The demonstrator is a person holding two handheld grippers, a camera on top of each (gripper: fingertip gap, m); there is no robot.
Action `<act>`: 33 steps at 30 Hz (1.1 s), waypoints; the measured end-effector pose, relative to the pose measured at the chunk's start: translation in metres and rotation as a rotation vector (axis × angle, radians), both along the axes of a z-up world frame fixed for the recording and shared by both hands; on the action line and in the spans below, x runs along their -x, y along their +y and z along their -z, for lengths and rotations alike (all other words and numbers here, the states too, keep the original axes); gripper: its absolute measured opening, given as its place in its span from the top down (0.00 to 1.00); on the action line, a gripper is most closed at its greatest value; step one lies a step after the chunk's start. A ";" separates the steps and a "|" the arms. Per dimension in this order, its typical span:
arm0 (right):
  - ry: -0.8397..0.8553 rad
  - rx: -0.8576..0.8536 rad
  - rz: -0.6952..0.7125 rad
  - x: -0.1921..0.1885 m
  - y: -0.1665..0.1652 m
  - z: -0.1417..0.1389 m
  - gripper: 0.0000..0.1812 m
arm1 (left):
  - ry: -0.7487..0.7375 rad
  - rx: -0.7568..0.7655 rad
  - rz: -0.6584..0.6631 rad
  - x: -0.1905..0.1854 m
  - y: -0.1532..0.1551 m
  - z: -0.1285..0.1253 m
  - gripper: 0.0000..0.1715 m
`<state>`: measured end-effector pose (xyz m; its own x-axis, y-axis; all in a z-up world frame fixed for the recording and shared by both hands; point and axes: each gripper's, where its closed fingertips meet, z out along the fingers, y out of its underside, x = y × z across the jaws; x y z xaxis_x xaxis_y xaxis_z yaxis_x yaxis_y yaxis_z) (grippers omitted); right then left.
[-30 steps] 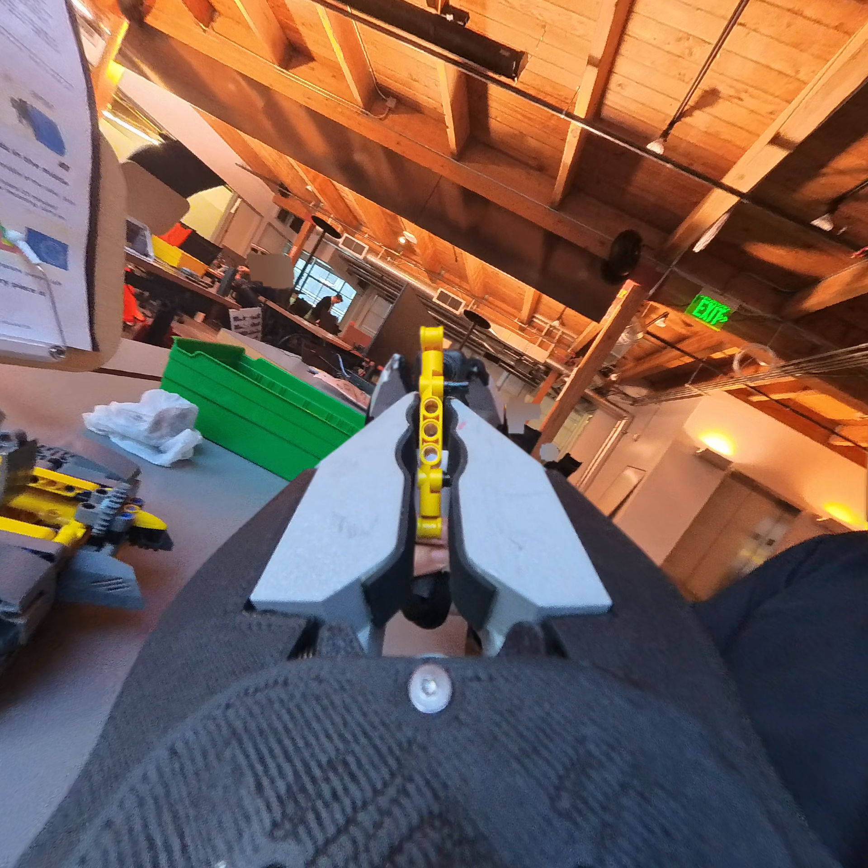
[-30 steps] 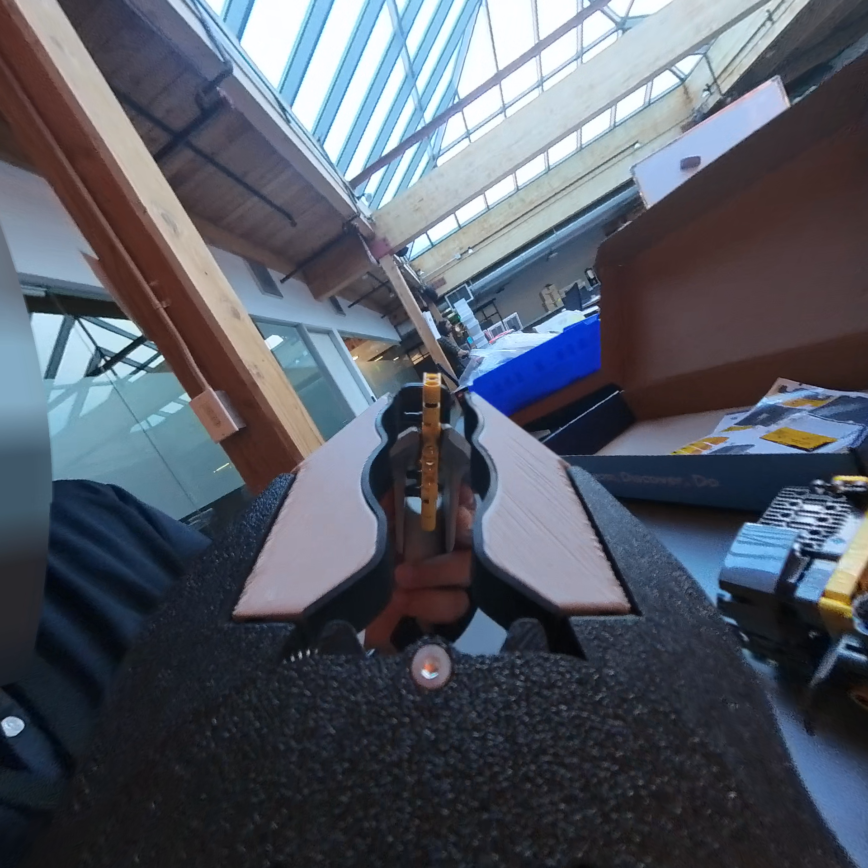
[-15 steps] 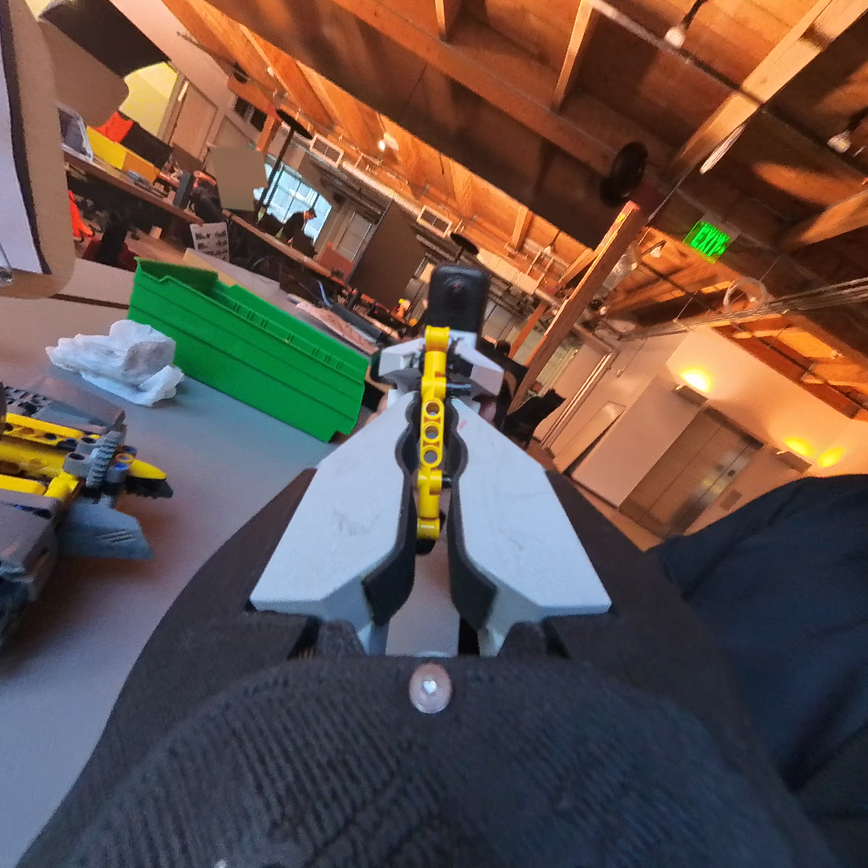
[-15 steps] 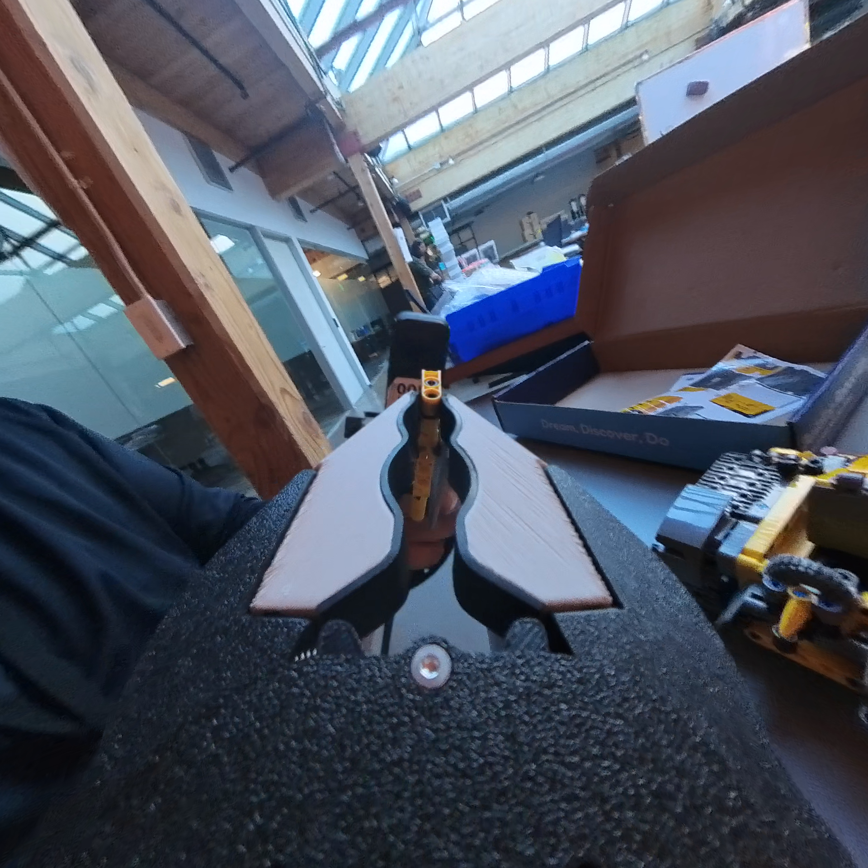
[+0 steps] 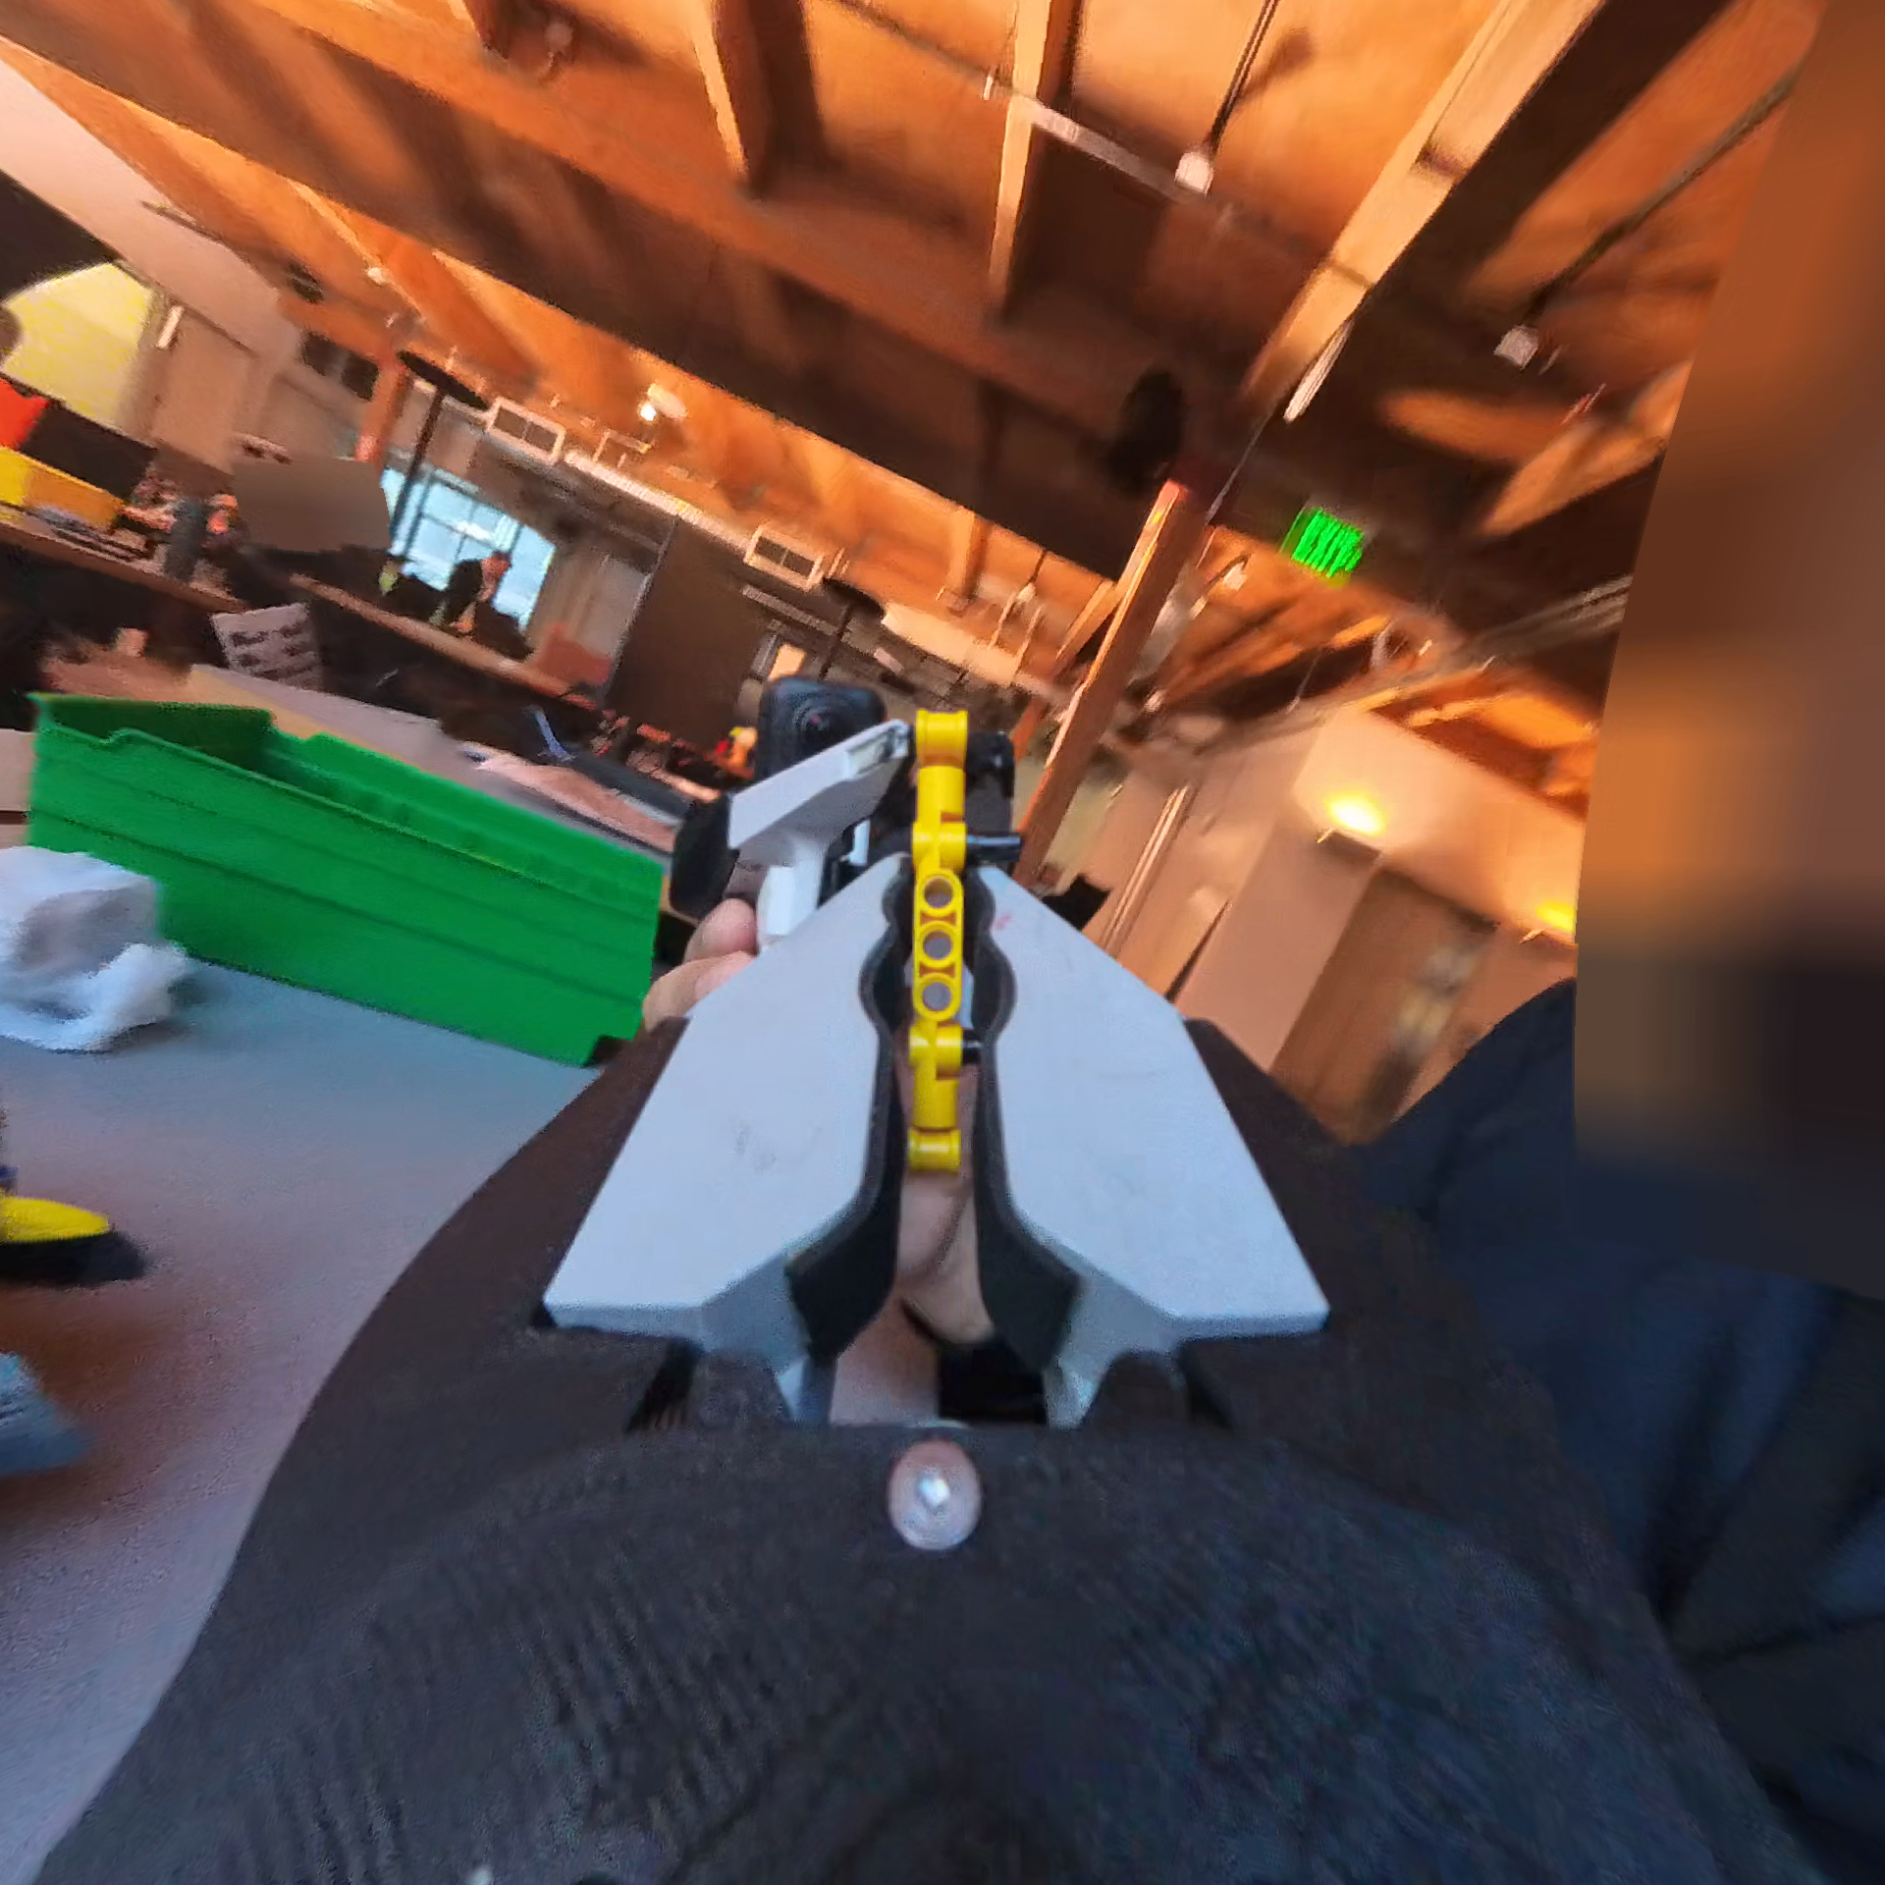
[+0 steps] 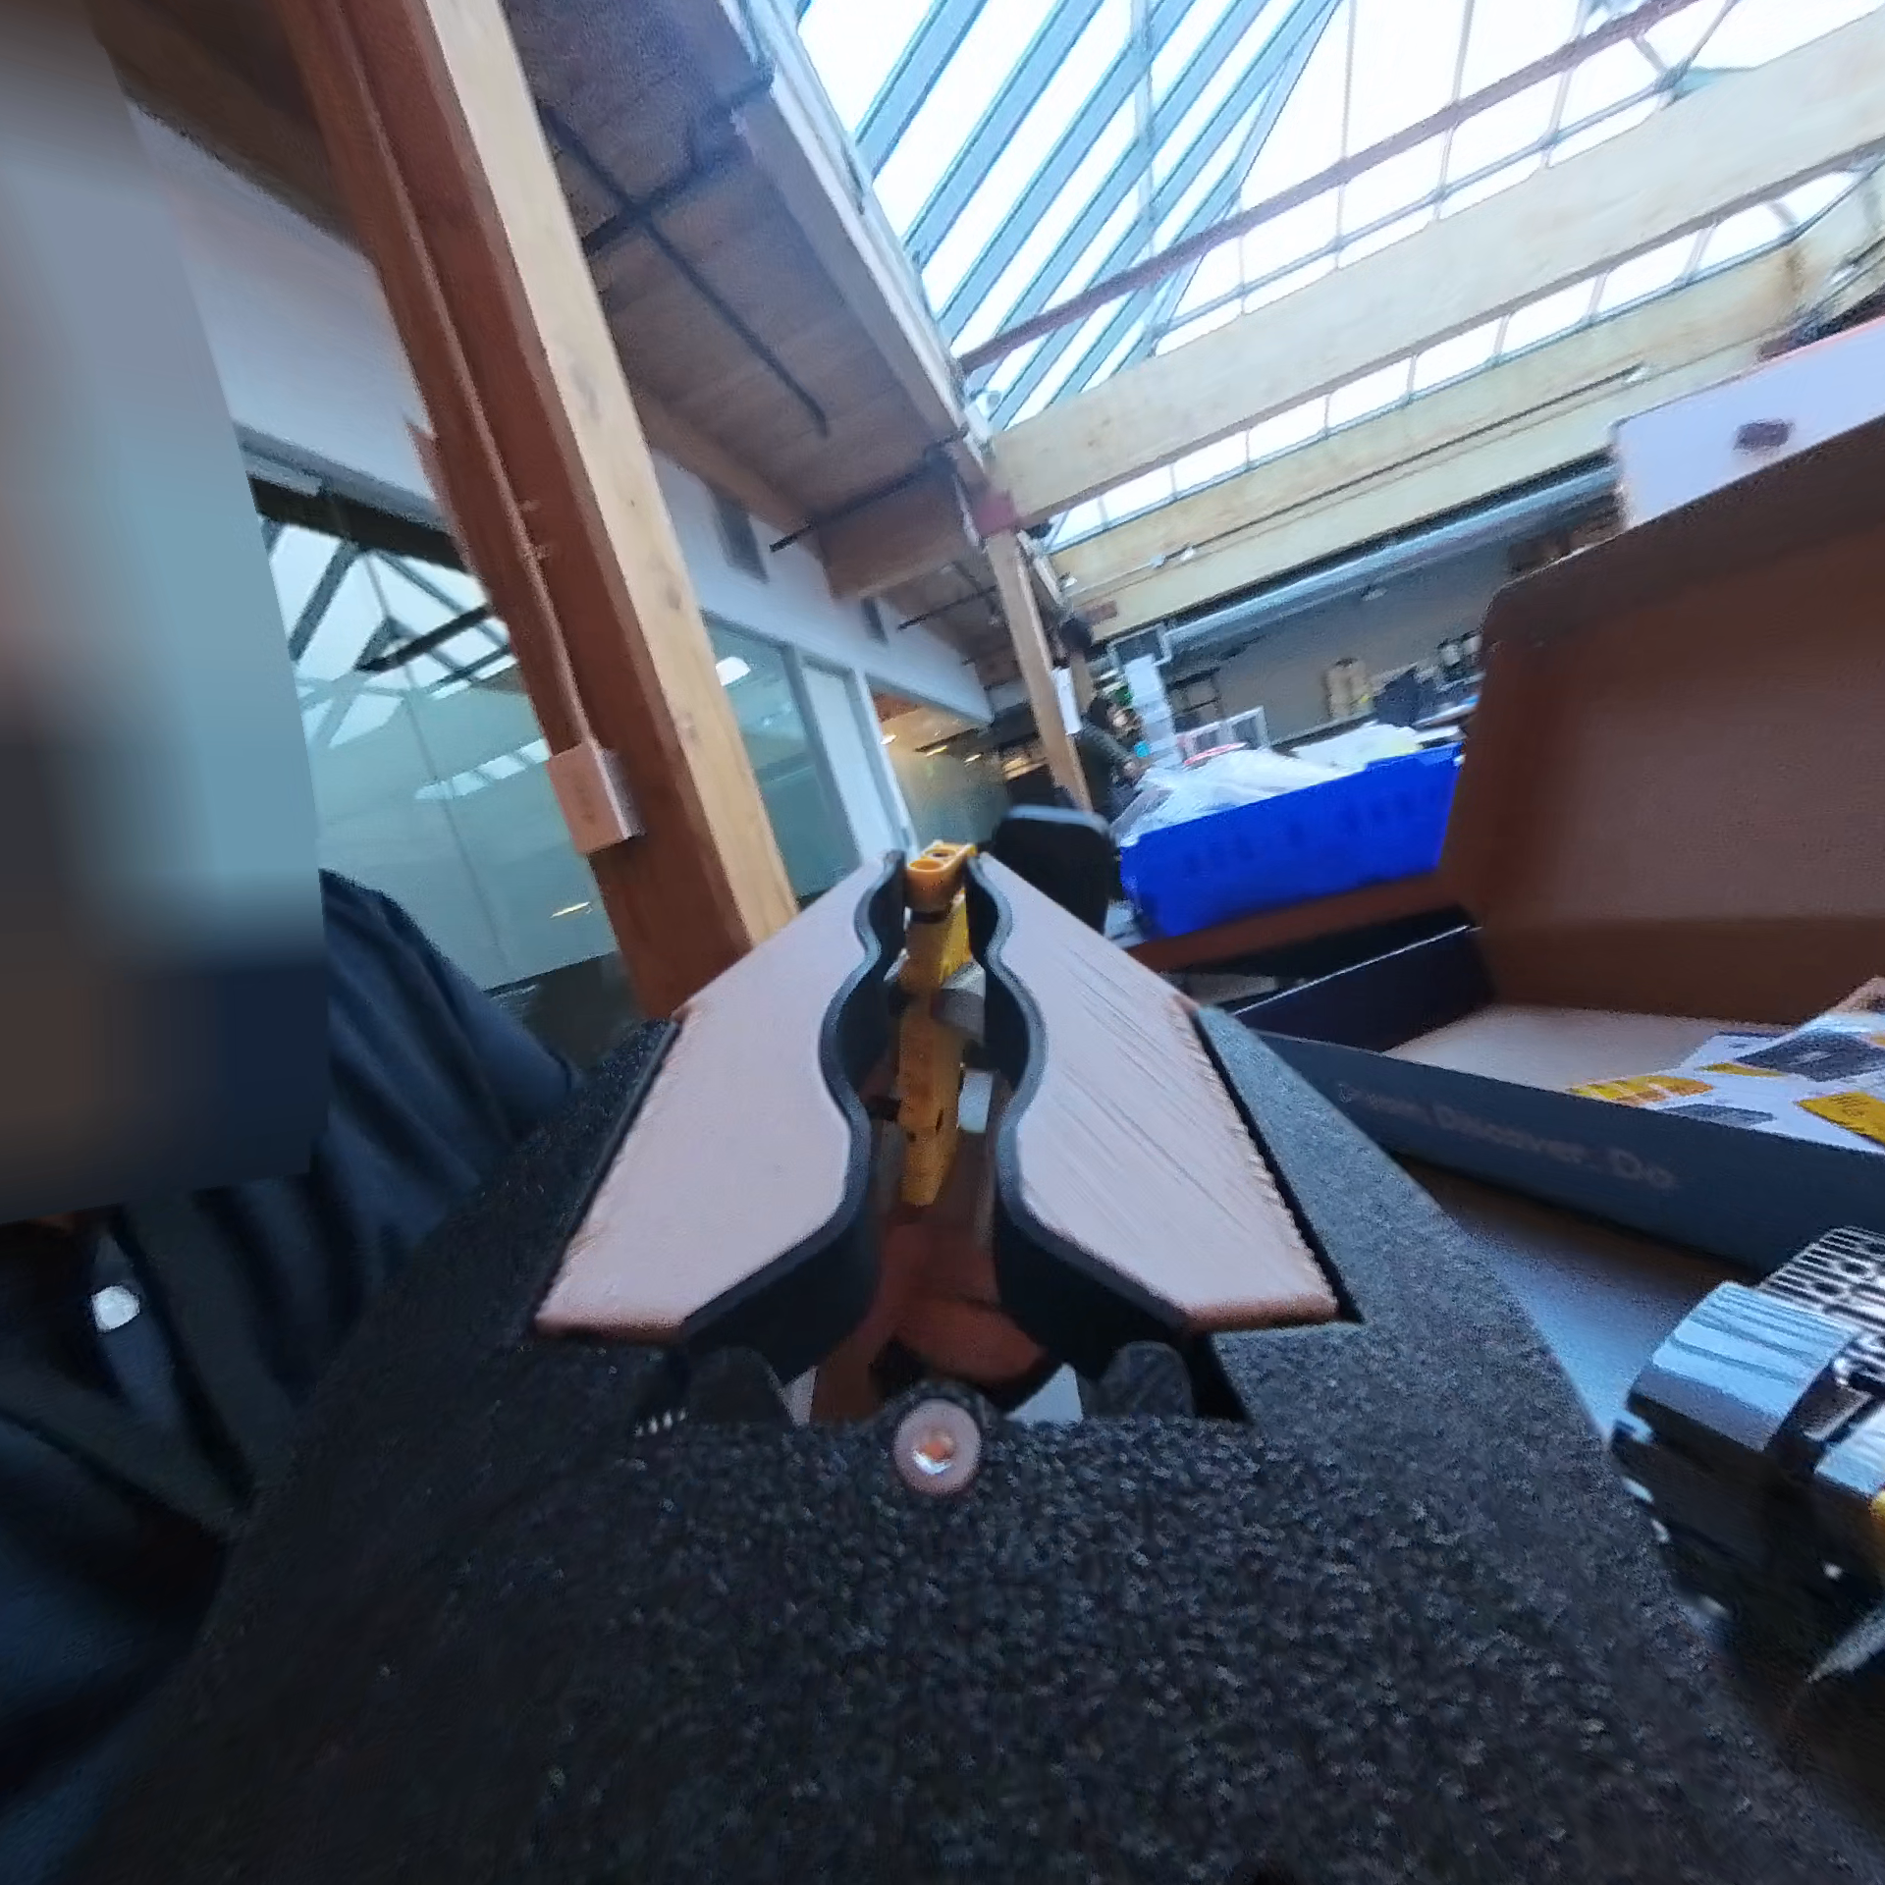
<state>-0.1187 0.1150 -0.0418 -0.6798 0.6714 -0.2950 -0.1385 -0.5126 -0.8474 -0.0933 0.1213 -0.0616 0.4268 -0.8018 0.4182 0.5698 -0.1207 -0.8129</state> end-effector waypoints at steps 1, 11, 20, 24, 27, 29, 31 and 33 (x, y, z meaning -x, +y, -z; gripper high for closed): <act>0.003 -0.006 0.025 0.001 -0.001 0.000 0.95 | -0.034 -0.005 0.009 0.001 -0.001 -0.001 0.97; -0.081 -0.055 0.076 0.009 -0.007 0.004 0.96 | -0.018 -0.003 -0.009 0.002 0.000 0.000 0.97; -0.034 -0.013 0.092 0.009 -0.009 0.003 0.96 | -0.023 -0.005 -0.009 -0.002 0.001 0.003 0.97; -0.076 -0.125 0.162 0.008 -0.007 0.011 0.97 | 0.093 0.029 -0.021 -0.004 0.003 0.012 0.97; -0.179 -0.326 0.131 0.005 -0.010 0.015 0.98 | 0.266 0.030 -0.015 -0.005 -0.001 0.017 0.97; -0.279 -0.491 0.108 0.004 -0.013 0.022 0.98 | 0.366 0.043 -0.017 -0.005 -0.004 0.023 0.97; -0.352 -0.576 0.066 0.001 -0.013 0.027 0.98 | 0.484 0.059 -0.051 -0.005 -0.003 0.027 0.97; -0.355 -0.567 0.050 0.000 -0.012 0.025 0.98 | 0.565 0.059 -0.090 -0.004 -0.001 0.027 0.96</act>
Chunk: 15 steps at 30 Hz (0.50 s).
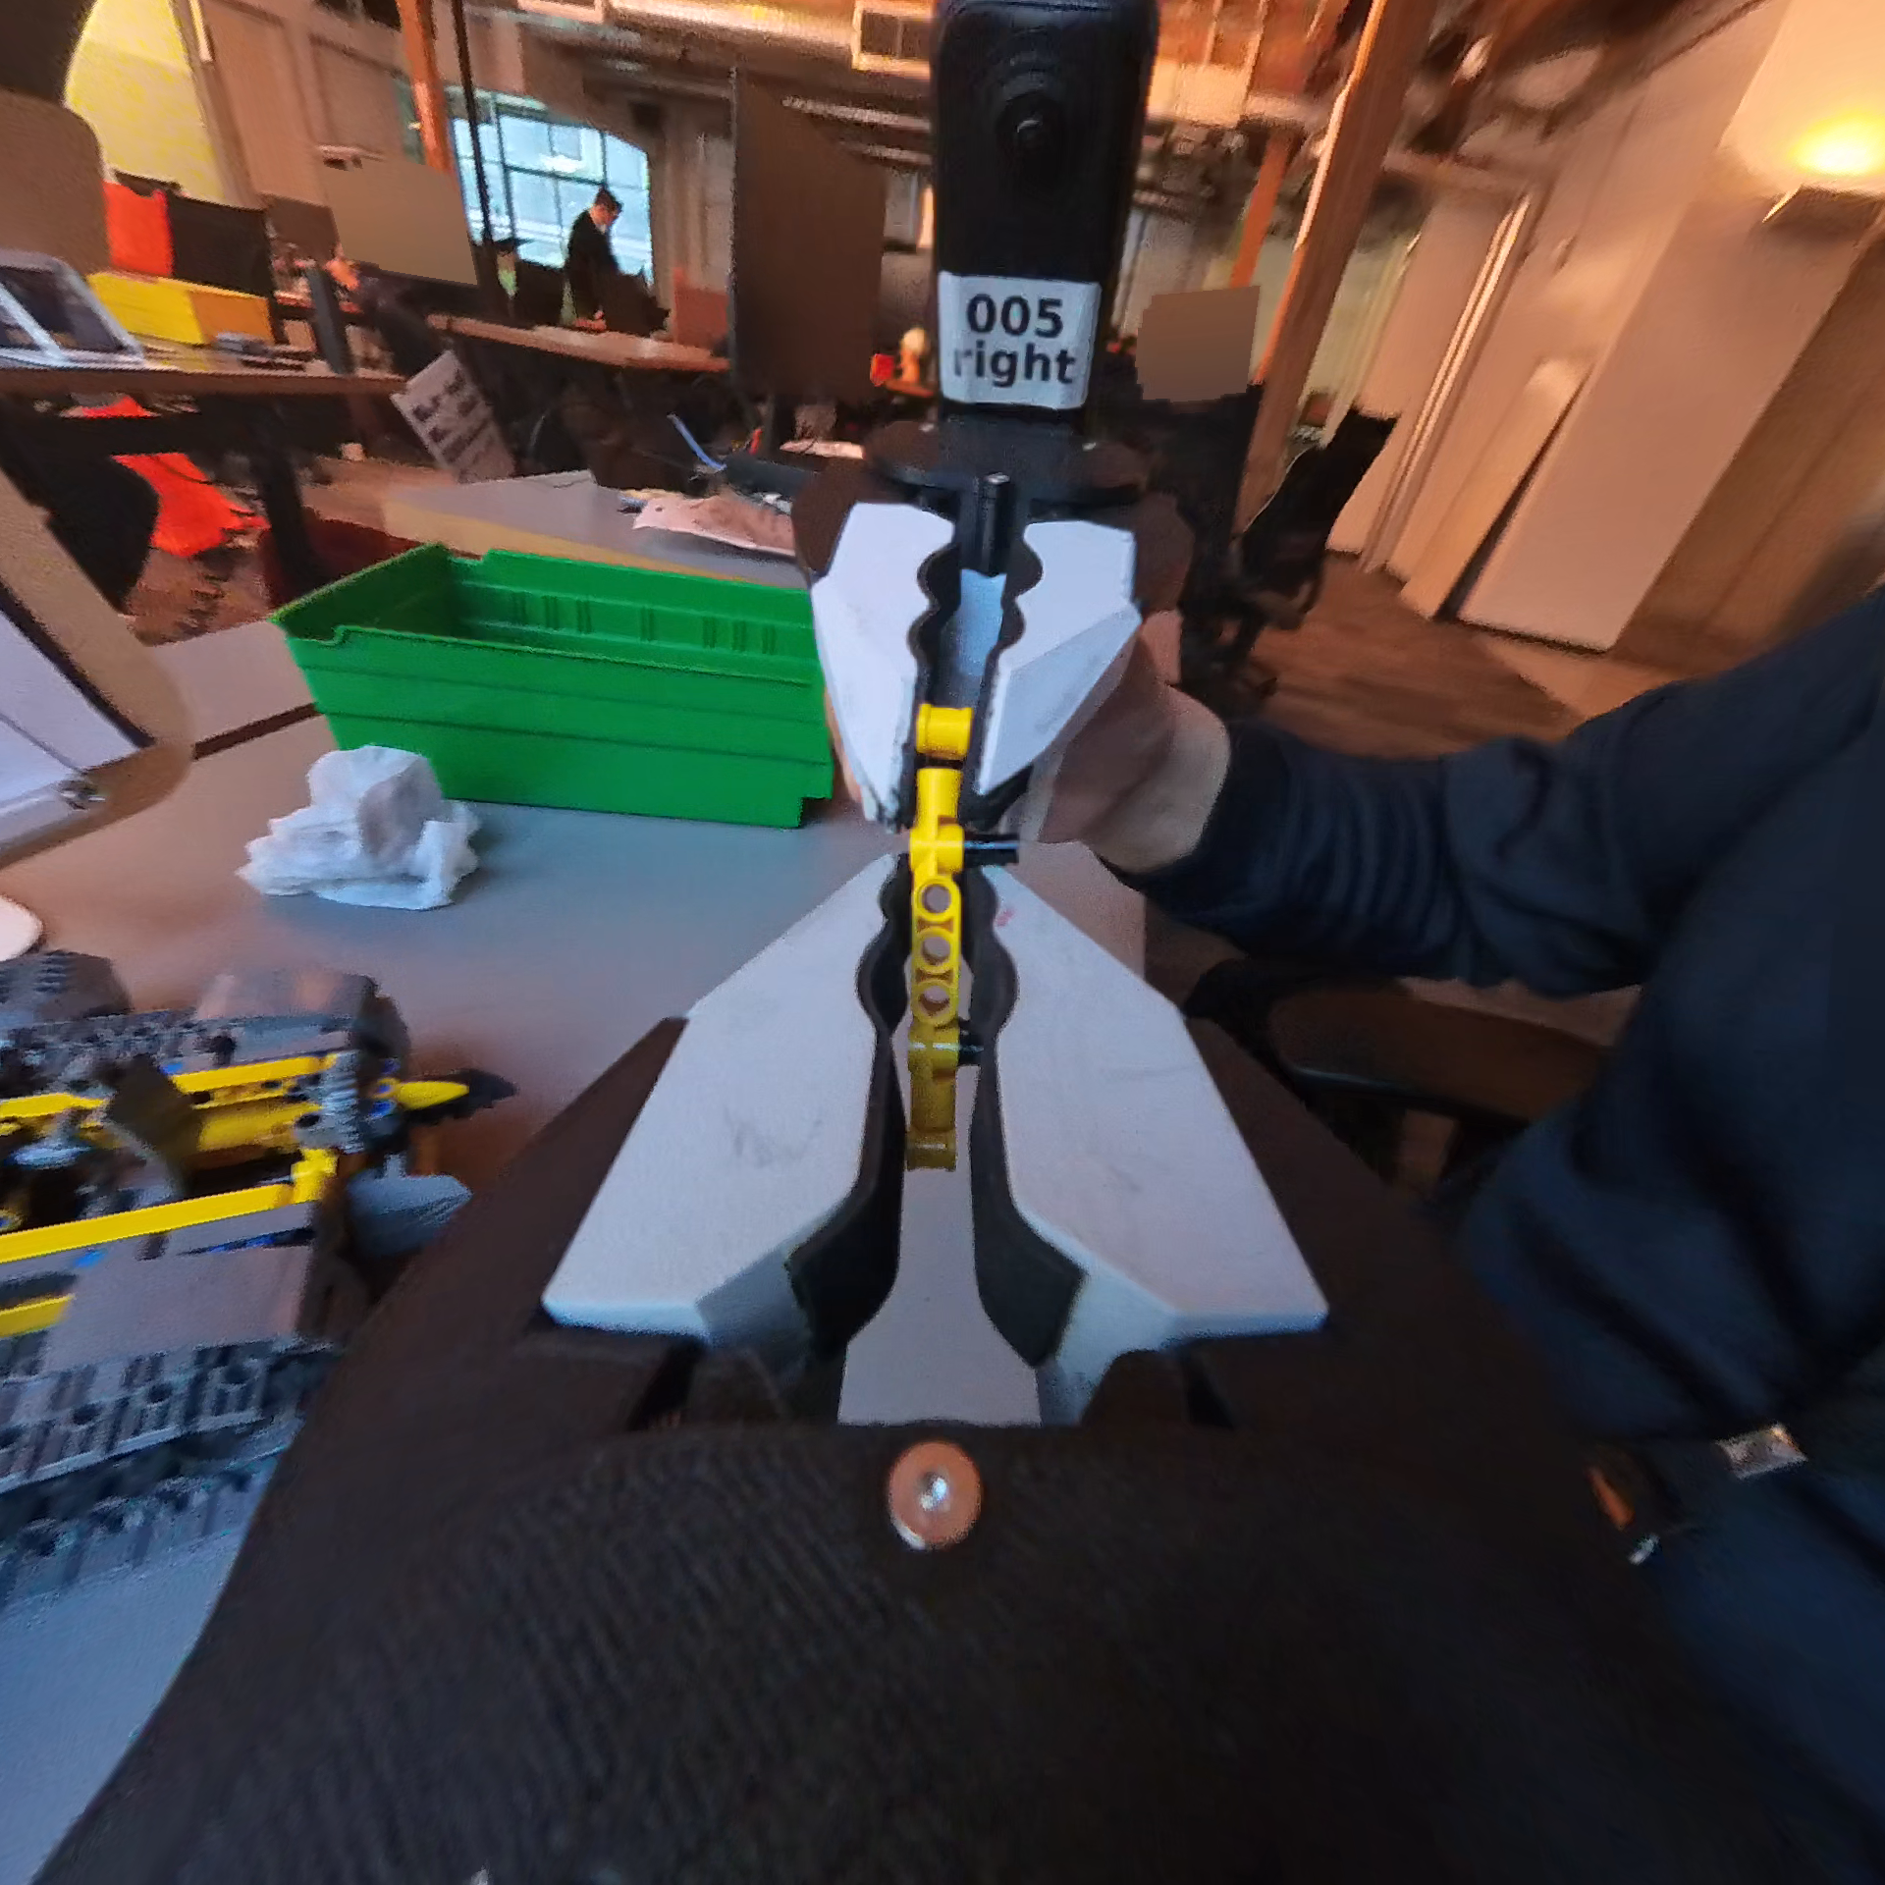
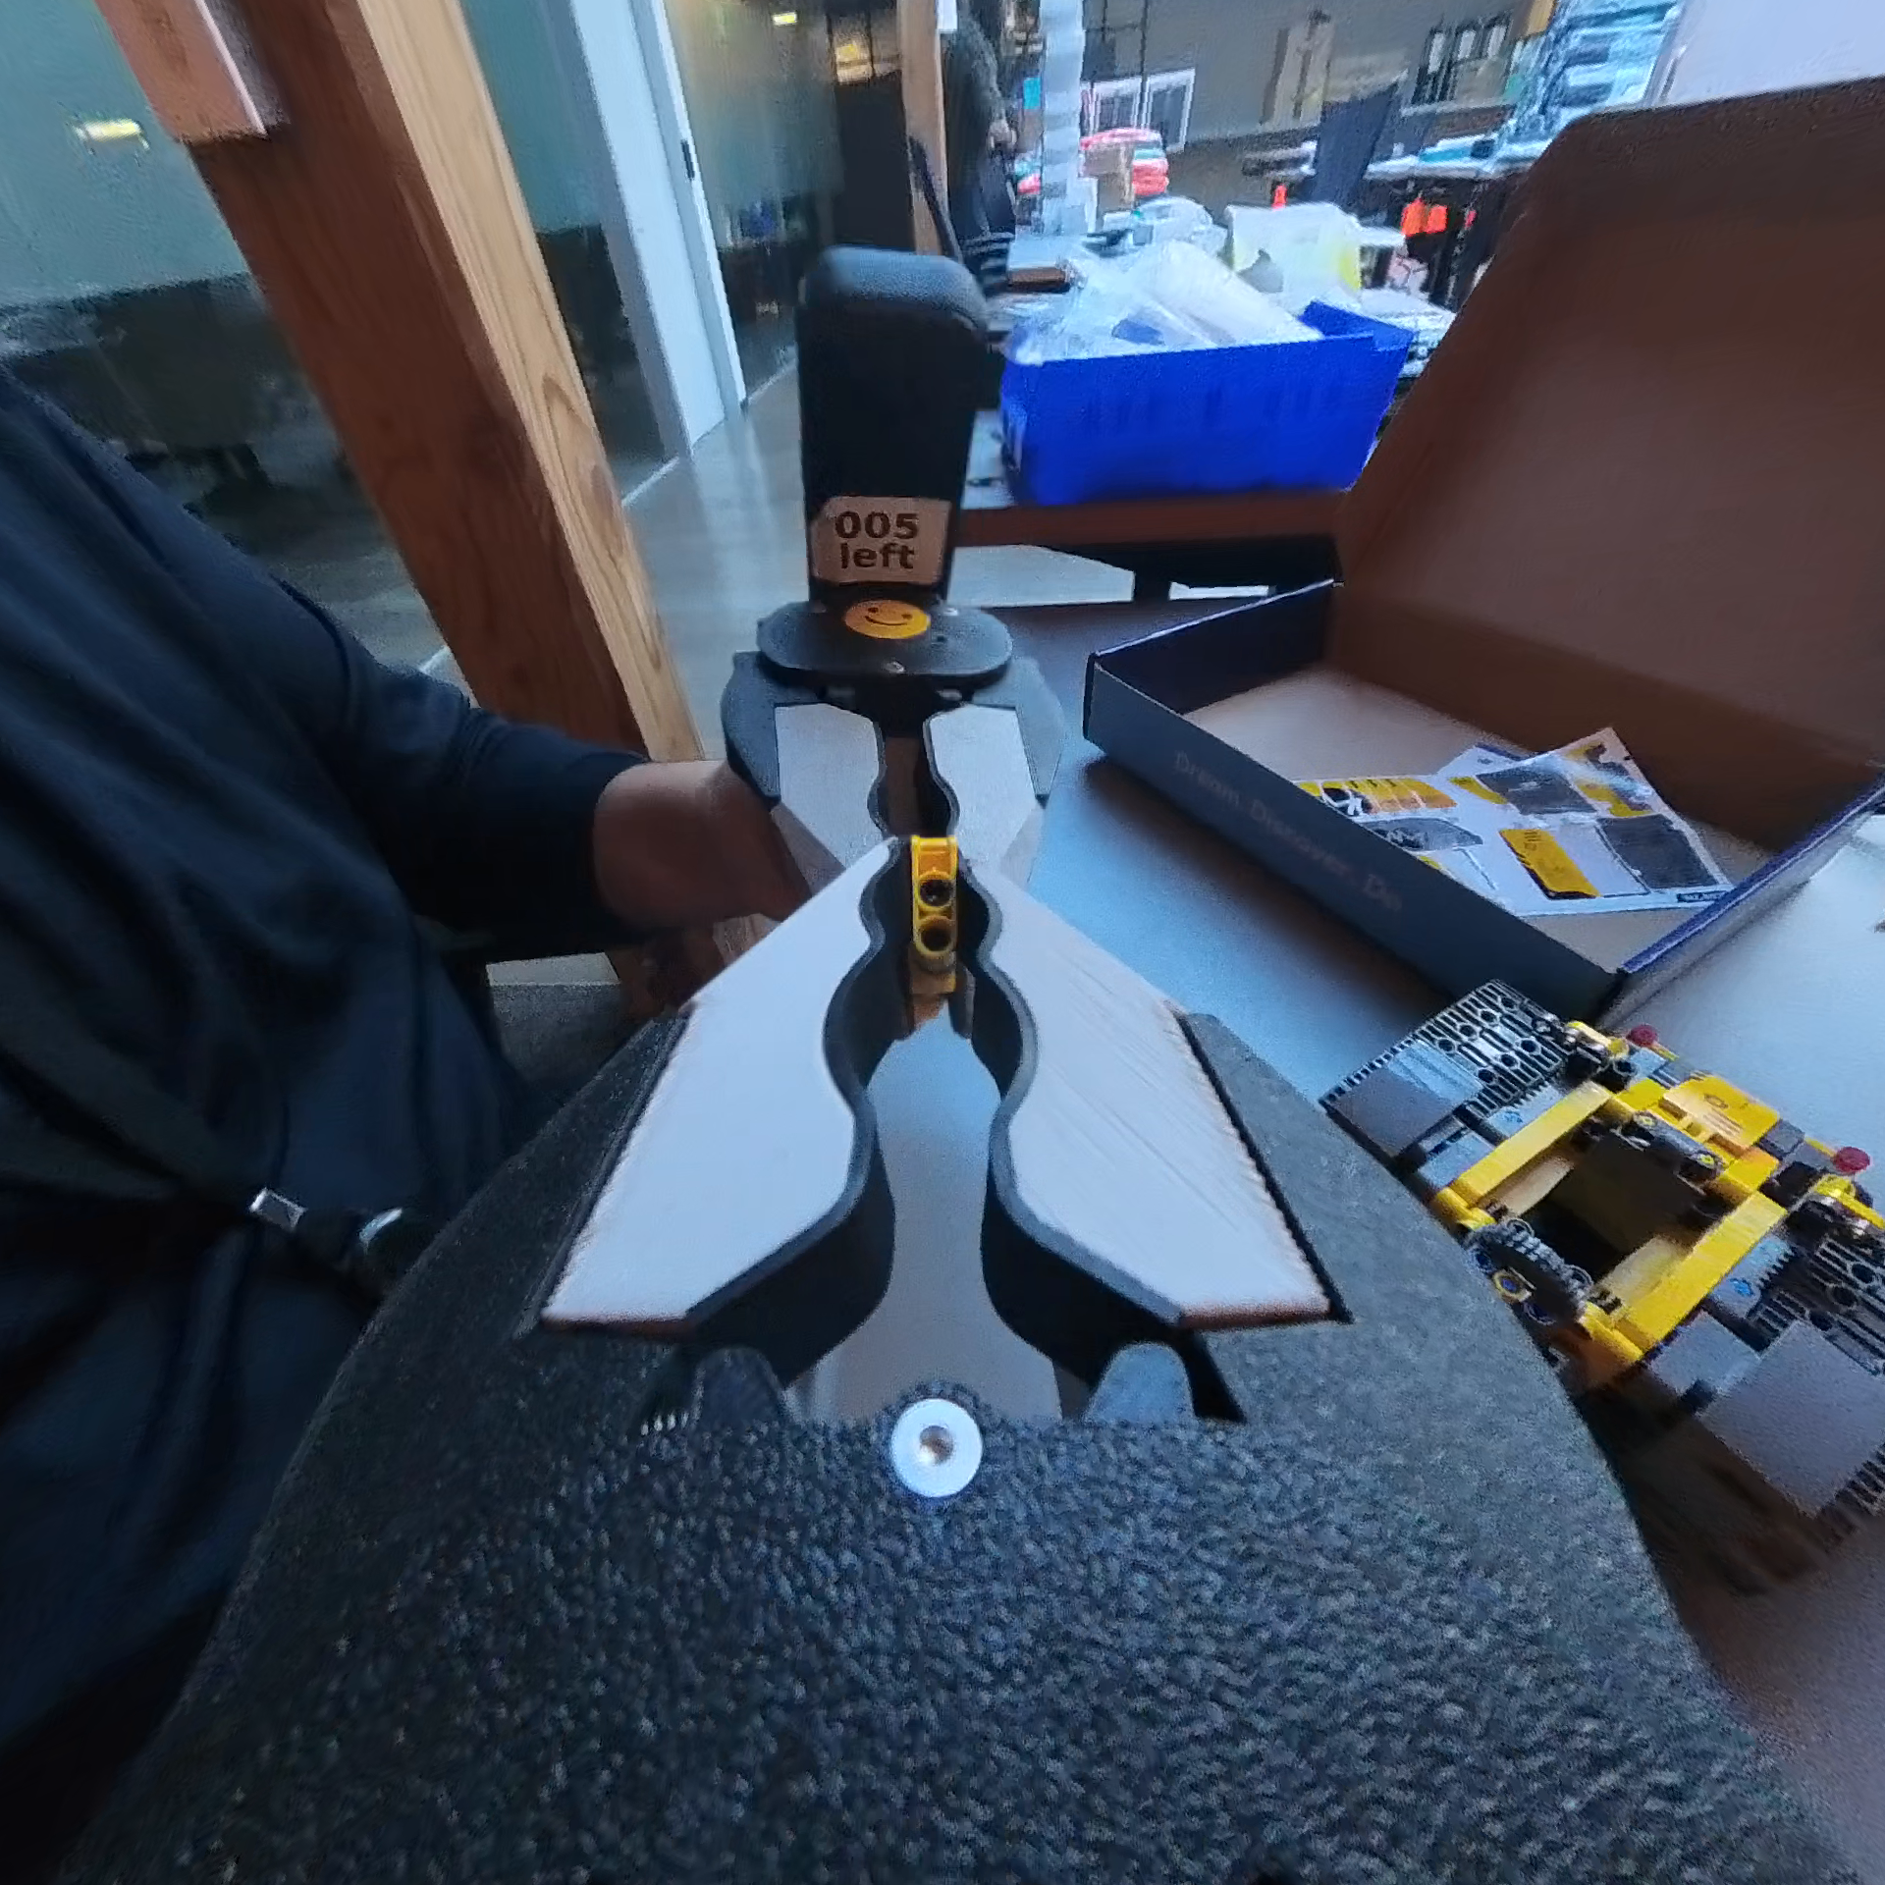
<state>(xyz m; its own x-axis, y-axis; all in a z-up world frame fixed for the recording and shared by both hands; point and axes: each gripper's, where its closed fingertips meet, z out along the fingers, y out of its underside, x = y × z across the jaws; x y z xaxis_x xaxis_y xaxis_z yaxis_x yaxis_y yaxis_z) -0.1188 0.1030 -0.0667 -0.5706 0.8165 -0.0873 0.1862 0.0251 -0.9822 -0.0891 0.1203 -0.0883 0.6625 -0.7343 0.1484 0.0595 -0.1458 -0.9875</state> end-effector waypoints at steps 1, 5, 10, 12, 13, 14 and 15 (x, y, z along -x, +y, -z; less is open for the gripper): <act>0.034 0.057 -0.006 0.000 0.000 -0.005 0.98 | 0.007 -0.010 -0.013 0.001 0.000 -0.004 0.97; 0.261 0.340 -0.007 -0.006 -0.002 -0.025 0.96 | -0.106 -0.082 -0.035 -0.006 0.000 -0.016 0.97; 0.303 0.370 0.060 -0.005 0.004 -0.023 0.96 | -0.184 -0.060 -0.031 -0.009 0.003 -0.012 0.97; 0.287 0.363 0.056 -0.006 0.004 -0.022 0.97 | -0.180 -0.066 -0.038 -0.011 0.003 -0.013 0.97; 0.275 0.354 0.059 -0.006 0.005 -0.021 0.96 | -0.179 -0.062 -0.042 -0.010 0.004 -0.012 0.97; 0.270 0.338 0.064 -0.005 0.005 -0.020 0.96 | -0.183 -0.061 -0.041 -0.010 0.004 -0.012 0.97; 0.261 0.316 0.063 -0.004 0.003 -0.017 0.96 | -0.199 -0.062 -0.034 -0.011 0.004 -0.013 0.97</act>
